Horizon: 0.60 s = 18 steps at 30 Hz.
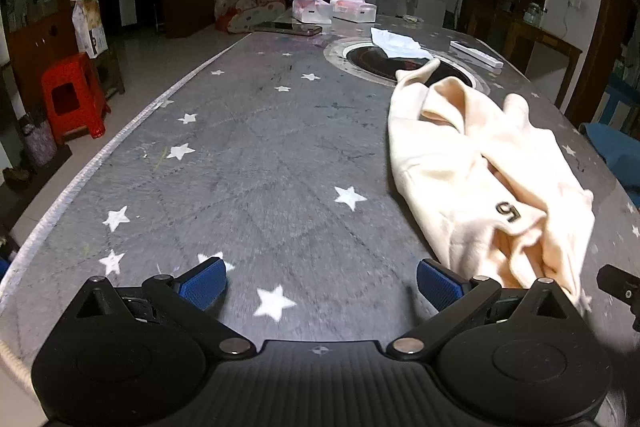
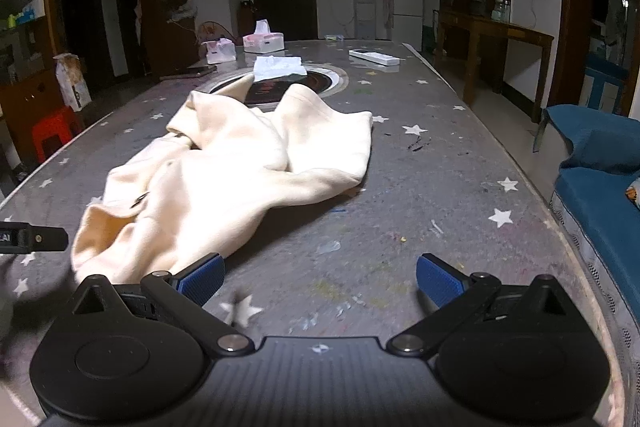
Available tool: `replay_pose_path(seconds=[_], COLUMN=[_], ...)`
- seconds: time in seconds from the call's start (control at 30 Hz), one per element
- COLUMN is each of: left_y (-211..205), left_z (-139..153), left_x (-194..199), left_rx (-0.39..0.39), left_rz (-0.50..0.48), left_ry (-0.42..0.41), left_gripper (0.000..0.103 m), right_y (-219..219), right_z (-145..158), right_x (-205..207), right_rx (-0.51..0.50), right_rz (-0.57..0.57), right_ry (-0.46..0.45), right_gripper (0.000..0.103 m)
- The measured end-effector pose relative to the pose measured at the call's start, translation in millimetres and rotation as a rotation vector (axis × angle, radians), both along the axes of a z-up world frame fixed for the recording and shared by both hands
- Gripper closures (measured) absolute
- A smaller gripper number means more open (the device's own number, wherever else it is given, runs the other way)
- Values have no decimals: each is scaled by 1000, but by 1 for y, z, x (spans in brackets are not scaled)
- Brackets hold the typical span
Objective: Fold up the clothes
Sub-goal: 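Move both tools toward the crumpled cream shirt on the table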
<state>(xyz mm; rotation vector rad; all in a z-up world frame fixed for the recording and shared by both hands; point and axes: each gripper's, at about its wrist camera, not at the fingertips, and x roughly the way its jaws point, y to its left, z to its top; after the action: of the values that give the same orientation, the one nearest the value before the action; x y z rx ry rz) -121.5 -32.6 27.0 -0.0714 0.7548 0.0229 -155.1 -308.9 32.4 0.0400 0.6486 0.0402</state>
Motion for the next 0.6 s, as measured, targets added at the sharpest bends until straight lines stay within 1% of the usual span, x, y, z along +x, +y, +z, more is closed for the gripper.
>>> replay_pose_path(seconds=[0.23, 0.6], left_y=[-7, -13], left_z=[8, 8], left_x=[-14, -25], left_rx=[1, 15], left_rz=[-7, -14], left_ry=[-8, 0], left_gripper=[0, 0], right_y=[6, 12], right_z=[6, 4], right_x=[-16, -29], right_rx=[8, 14], right_rz=[22, 31], right_ry=[-11, -3], right_gripper=[0, 0])
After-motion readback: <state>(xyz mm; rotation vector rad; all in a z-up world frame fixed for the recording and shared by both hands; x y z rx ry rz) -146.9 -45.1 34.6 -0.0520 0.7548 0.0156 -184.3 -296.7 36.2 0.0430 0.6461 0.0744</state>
